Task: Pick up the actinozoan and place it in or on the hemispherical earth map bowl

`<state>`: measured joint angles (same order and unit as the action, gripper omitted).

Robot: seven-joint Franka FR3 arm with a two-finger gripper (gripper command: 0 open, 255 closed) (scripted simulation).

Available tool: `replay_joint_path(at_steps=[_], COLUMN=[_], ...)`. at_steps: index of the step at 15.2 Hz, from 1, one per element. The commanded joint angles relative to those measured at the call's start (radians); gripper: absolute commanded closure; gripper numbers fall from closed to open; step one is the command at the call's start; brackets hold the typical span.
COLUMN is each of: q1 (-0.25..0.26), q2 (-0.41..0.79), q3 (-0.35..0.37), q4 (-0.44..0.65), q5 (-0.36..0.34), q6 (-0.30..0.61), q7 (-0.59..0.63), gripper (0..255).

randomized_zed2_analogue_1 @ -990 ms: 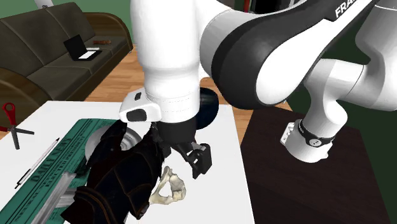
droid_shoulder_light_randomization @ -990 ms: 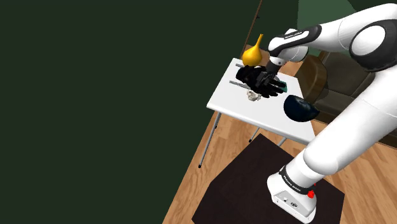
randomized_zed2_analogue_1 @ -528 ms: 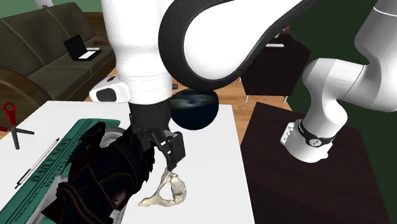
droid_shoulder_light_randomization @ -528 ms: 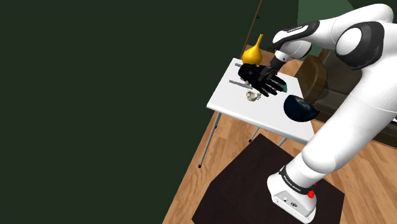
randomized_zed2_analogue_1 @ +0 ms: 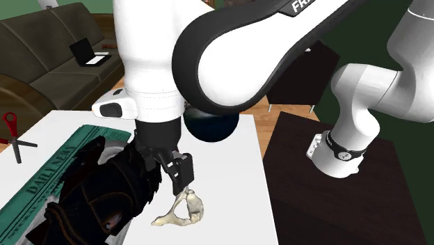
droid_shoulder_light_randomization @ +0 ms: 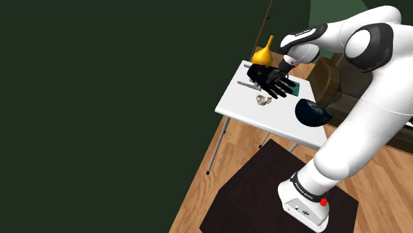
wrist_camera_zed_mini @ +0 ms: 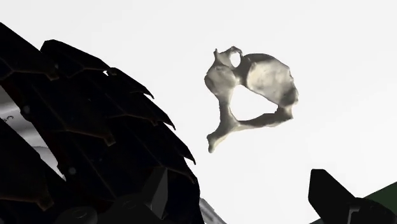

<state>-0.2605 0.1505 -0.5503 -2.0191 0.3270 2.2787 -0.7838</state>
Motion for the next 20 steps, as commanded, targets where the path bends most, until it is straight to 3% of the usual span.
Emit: replay_joint_path(at_steps=[1,4,5,14,15,18,20], q1=[0.001,-0.003,-0.006,-0.014,-0.014,0.098,0.12], q2=[0.111,0.11,0.103,0.104,0.104,-0.077,-0.184], q3=[0.011,0.016,0.012,0.009,0.009,0.005,0.002], q4=[-0.019,-0.019,-0.022,-0.034,-0.034,-0.293,-0.468], q5=[0.002,0.001,-0.003,0.003,0.003,-0.283,-0.564], q6=[0.02,0.021,0.015,0.027,0.027,0.318,0.514], q7=[-0.001,0.001,-0.004,-0.021,-0.021,-0.126,-0.129], gripper=[0,0,255,255,0,0,0])
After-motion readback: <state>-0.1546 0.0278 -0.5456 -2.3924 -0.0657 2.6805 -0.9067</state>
